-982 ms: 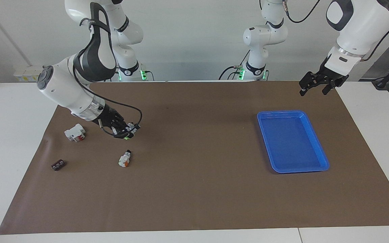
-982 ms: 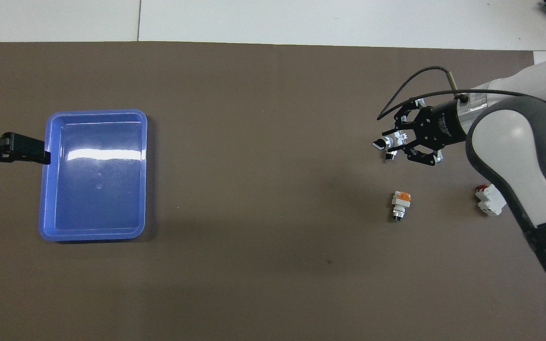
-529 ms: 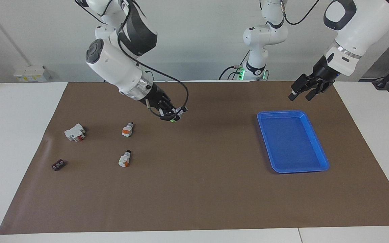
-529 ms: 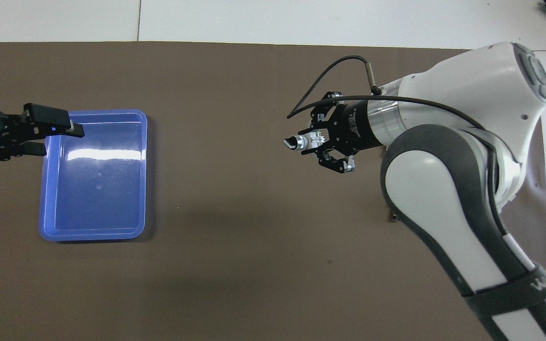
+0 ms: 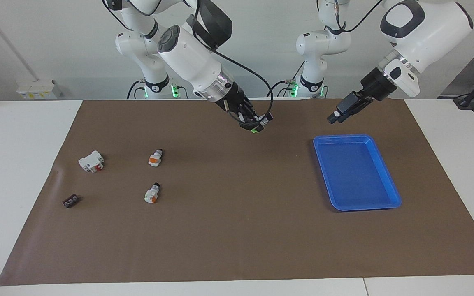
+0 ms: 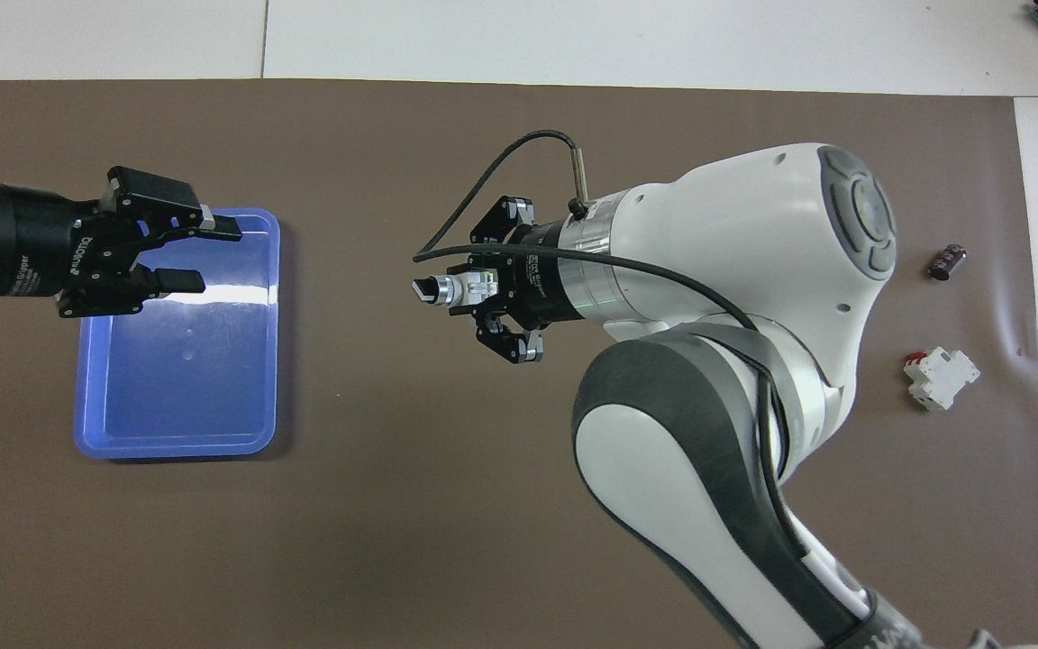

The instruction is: Turn and place switch with both arms

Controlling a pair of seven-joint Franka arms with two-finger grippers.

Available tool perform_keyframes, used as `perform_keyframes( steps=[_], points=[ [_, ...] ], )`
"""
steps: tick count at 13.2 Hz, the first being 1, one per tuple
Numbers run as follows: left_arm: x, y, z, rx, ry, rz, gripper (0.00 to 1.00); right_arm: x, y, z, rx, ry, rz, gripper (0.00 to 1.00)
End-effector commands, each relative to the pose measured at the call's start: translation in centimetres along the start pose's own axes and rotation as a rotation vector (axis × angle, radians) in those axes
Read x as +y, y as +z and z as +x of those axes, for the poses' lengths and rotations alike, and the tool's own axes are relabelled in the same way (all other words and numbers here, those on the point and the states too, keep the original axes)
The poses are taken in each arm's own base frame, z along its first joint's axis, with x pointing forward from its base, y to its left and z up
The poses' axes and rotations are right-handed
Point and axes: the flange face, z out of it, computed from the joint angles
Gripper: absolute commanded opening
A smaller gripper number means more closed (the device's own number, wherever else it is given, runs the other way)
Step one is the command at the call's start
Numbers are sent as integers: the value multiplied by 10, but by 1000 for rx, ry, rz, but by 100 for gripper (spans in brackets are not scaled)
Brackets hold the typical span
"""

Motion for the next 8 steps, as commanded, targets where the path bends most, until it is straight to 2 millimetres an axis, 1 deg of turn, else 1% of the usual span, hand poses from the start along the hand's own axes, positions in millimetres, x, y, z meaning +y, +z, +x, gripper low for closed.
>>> perform_keyframes(
  steps=[1, 2, 3, 5, 6, 7, 8],
  points=[
    [6, 2, -16, -12, -138, -80, 58, -3, 20, -10, -40, 35, 64, 0],
    [16, 15, -26, -14, -155, -84, 57, 1, 33, -16, -43, 28, 71, 0],
    [19, 25, -31, -16, -173, -83, 54, 2, 39, -17, -39, 22, 69, 0],
    [27, 38, -44, -27, -184, -86, 50, 2, 41, -16, -36, 27, 64, 0],
    [28, 38, -47, -35, -198, -105, 48, 3, 41, -17, -36, 26, 60, 0],
    [26, 44, -47, -35, -212, -113, 45, 5, 43, -16, -31, 25, 51, 0],
    [27, 50, -51, -33, -213, -122, 44, 5, 43, -16, -30, 26, 45, 0]
  ],
)
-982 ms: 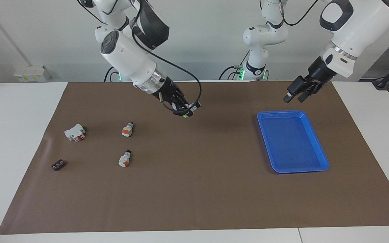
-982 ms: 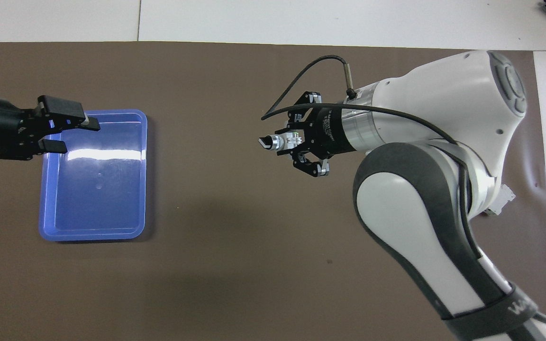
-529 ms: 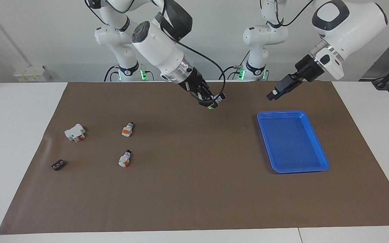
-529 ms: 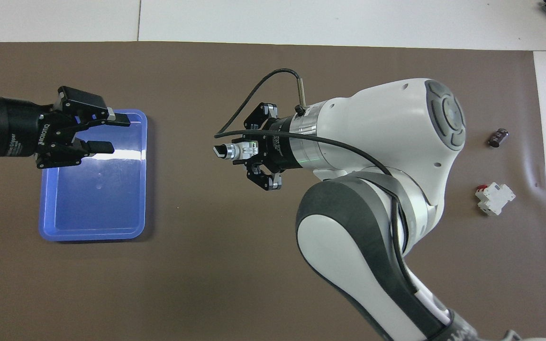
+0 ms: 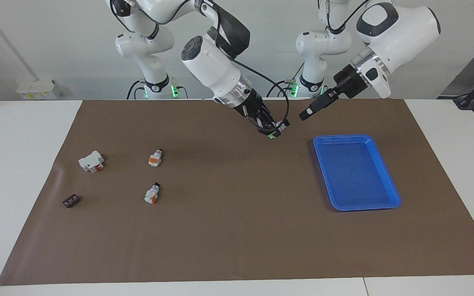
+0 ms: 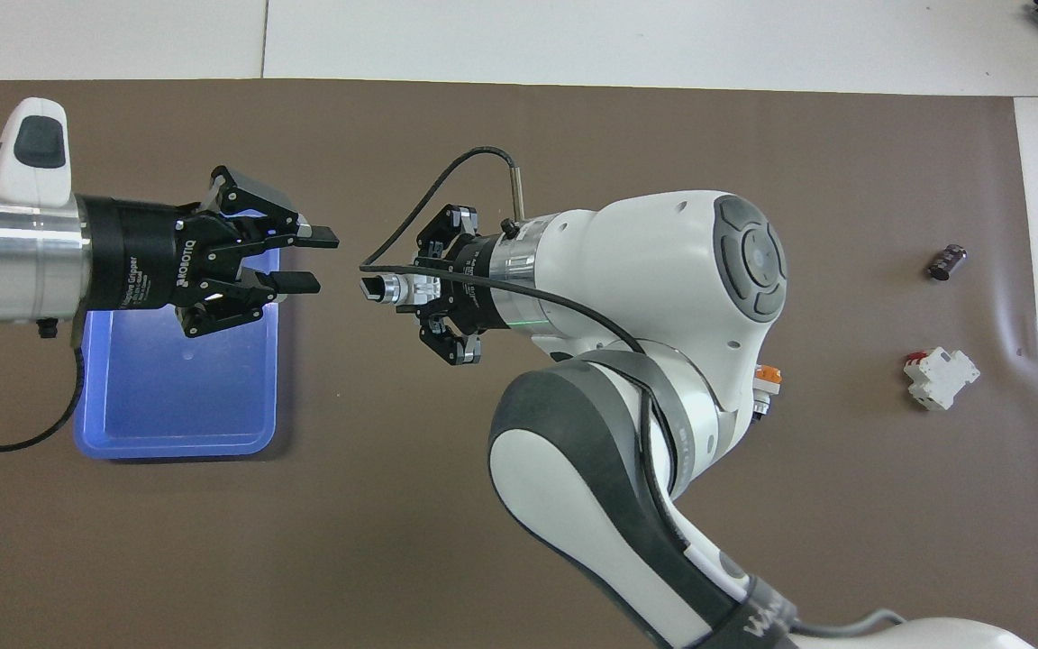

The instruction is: Turn and place switch with both arms

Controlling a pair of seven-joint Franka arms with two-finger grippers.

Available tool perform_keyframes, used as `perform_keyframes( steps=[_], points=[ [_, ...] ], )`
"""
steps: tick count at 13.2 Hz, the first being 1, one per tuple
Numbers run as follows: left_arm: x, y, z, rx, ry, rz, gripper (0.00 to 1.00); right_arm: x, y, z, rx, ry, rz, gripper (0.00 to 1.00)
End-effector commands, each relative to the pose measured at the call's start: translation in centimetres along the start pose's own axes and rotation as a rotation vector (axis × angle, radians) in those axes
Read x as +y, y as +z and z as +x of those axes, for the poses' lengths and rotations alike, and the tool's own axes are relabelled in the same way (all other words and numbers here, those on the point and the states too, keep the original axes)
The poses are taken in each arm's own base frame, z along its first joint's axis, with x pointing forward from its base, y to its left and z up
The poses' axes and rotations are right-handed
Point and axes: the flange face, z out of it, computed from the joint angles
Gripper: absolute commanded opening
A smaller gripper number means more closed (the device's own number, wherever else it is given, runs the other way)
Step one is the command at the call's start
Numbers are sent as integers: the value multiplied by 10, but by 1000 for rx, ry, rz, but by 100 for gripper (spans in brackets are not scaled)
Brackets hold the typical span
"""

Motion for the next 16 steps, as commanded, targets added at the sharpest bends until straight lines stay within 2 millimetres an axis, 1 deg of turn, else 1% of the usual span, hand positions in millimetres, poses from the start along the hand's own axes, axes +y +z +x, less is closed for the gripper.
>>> perform_keyframes(
  steps=[1, 2, 4, 5, 9, 11, 12, 13, 16],
  points=[
    [-13, 8, -8, 11, -39, -36, 43, 0, -3, 1, -1, 20, -5, 0],
    [-13, 11, -13, 7, -32, -32, 42, 0, -4, 1, 0, 21, -9, 0],
    [-17, 16, -14, 3, -37, -24, 39, 1, -4, 1, 4, 17, -20, 0],
    [-21, 17, -14, 9, -42, -24, 39, 1, -6, 2, 5, 18, -25, 0],
    [-25, 20, -9, 31, -50, -32, 39, -2, -9, 4, 6, 22, -24, 0],
    [-23, 35, -15, 39, -37, -35, 38, -2, -10, 2, 4, 20, -21, 0],
    [-23, 36, -12, 55, -41, -45, 38, -1, -9, 1, 3, 17, -22, 0],
    [-21, 40, -14, 56, -37, -47, 38, 1, -8, -3, 2, 12, -26, 0],
    [-22, 43, -11, 60, -40, -48, 36, 2, -8, -4, 2, 10, -27, 0]
  ],
)
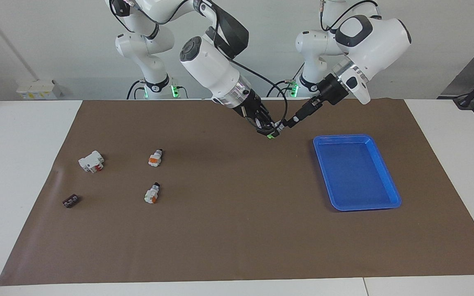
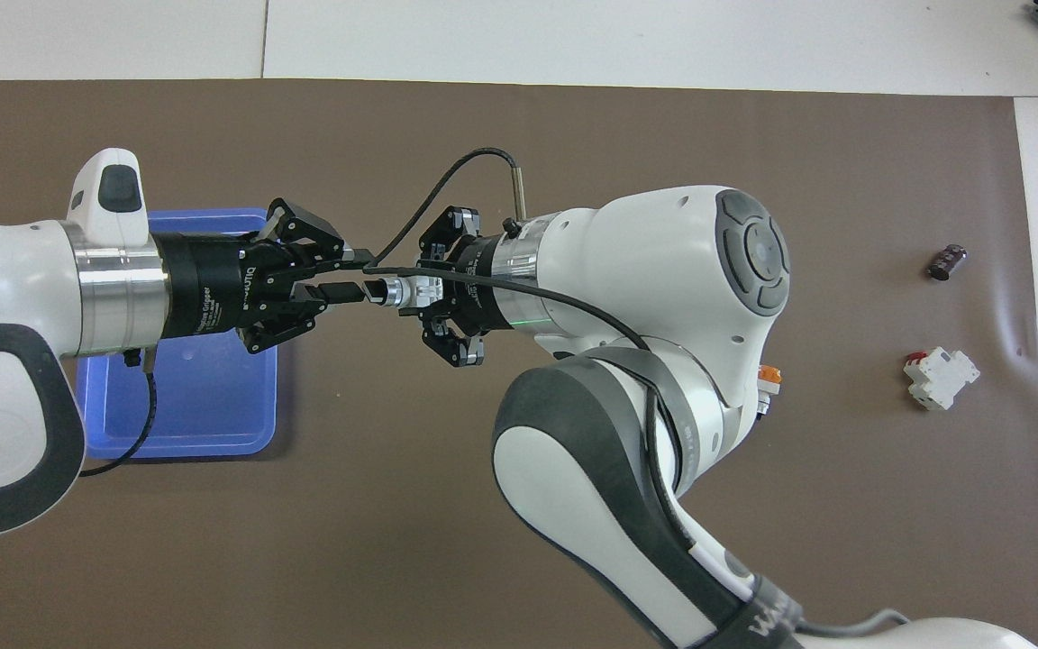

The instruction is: Turn and place switch with both arms

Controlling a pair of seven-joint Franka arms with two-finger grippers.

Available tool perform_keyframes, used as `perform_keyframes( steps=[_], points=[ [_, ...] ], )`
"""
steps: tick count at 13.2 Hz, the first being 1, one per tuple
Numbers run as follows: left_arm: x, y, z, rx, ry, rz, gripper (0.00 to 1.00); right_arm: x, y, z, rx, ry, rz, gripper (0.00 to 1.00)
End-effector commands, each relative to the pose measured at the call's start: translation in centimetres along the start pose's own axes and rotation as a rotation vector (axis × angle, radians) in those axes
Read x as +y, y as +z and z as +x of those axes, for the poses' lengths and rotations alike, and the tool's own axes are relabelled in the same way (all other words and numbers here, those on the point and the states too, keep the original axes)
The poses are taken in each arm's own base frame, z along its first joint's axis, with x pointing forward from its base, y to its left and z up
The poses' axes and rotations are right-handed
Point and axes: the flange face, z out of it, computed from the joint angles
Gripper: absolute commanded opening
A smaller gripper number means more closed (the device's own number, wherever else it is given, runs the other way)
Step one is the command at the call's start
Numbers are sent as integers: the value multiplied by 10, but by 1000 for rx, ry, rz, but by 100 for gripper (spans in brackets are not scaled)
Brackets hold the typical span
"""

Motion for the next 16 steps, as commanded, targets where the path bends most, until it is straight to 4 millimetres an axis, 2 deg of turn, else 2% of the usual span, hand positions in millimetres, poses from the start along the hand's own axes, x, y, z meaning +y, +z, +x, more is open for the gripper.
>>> perform_keyframes(
  steps=[1, 7, 13, 14, 16],
  points=[
    [-5, 2, 0, 9, -19, -19, 35, 2, -6, -3, -1, 11, -11, 0],
    [-5, 5, 1, 10, -20, -19, 28, 1, -7, -3, -1, 12, -8, 0],
    [-3, 15, -8, 12, -1, -18, 30, 1, -7, -2, -1, 13, -10, 0],
    [-5, 16, -7, 12, 0, -16, 29, 1, -7, -3, -1, 12, -8, 0],
    [-6, 17, -7, 11, 1, -11, 20, 1, -7, -3, -1, 12, -10, 0]
  ],
)
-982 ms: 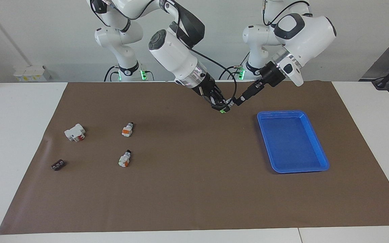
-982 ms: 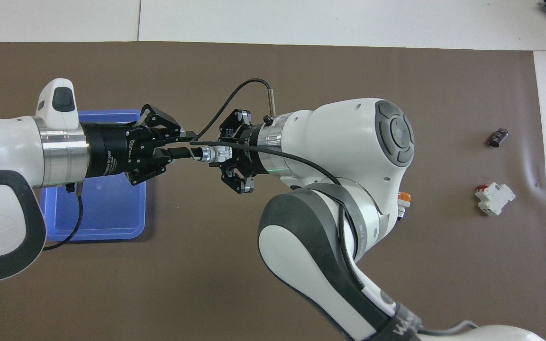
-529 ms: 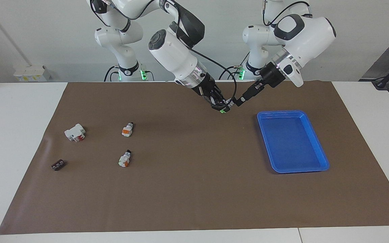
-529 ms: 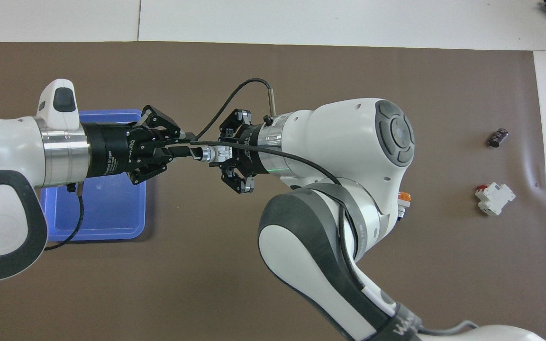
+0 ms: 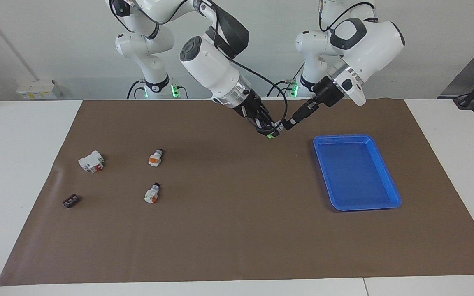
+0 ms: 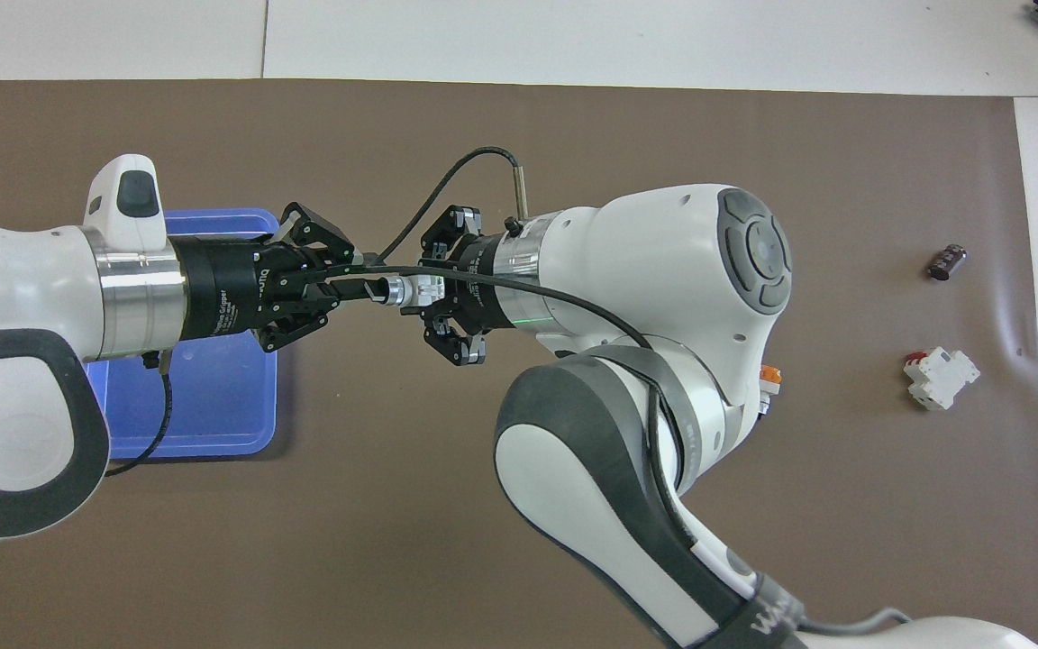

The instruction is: Turn and place switch with both arms

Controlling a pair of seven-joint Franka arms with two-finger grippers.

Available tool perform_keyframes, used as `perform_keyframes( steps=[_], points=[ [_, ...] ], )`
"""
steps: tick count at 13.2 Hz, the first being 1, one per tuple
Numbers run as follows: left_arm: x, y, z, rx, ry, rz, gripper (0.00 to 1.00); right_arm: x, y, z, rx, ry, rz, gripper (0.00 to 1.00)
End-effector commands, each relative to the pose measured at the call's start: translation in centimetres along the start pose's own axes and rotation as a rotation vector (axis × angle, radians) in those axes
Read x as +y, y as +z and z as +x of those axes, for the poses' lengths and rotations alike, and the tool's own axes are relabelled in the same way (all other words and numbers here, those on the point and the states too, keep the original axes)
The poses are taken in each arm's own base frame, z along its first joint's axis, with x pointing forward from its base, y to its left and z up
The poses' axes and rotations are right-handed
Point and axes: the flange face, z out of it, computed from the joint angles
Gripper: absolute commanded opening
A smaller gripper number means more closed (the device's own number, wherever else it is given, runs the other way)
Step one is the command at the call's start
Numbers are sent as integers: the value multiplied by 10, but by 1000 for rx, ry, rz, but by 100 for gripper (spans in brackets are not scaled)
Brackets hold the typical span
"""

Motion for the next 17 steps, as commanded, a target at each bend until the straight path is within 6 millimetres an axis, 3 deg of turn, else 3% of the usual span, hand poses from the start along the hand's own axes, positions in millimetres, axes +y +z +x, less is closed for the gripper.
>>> perform_keyframes(
  steps=[1, 2, 11, 17],
  points=[
    [-4, 7, -5, -4, -2, -5, 7, 3, -6, -5, -4, 9, -11, 0],
    [-4, 7, -5, -5, -1, -6, 0, 3, -5, -5, -3, 10, -12, 0],
    [-4, 9, -9, -16, -26, 4, 0, 3, -6, -5, -4, 9, -11, 0],
    [2, 6, -10, -8, -473, -10, 0, 3, -6, -5, -4, 9, -11, 0]
  ],
)
